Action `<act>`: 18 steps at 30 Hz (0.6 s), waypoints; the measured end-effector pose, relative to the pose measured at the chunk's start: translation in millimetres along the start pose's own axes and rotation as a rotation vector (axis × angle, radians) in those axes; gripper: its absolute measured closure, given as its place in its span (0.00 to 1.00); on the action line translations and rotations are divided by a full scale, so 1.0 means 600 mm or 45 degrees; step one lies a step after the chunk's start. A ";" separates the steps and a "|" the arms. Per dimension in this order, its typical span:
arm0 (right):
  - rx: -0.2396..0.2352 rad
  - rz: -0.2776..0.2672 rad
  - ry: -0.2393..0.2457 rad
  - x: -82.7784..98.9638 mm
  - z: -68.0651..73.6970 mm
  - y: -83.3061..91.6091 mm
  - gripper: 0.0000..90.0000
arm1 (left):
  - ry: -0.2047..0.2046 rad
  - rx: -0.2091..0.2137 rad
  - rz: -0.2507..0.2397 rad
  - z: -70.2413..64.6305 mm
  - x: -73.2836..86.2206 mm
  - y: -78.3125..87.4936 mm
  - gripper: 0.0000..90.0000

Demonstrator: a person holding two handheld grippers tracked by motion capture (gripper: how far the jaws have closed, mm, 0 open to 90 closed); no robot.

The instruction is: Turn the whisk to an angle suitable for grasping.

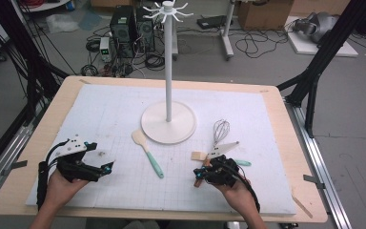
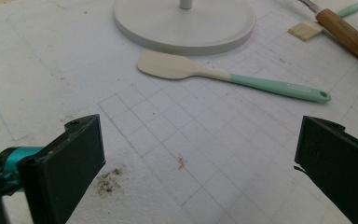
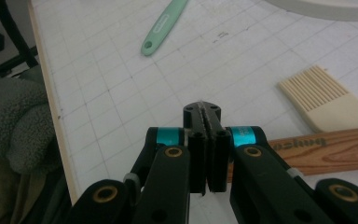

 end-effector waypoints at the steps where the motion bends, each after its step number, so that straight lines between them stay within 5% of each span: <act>1: 0.000 0.011 -0.004 0.000 0.001 -0.001 0.99 | 0.001 0.000 0.000 0.000 0.000 0.000 0.02; 18: -0.014 0.125 0.021 0.001 0.004 -0.035 0.99 | 0.003 0.005 -0.002 -0.001 0.000 -0.001 0.02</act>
Point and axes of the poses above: each handheld gripper's, and its own axes: y roughly backward along the jaws, x roughly out of its underside, z roughly to its left, the point moved 1 cm from there along -y, roughly forward along the jaws, and after that the axes turned 14 degrees about -x, right-handed, at the moved point
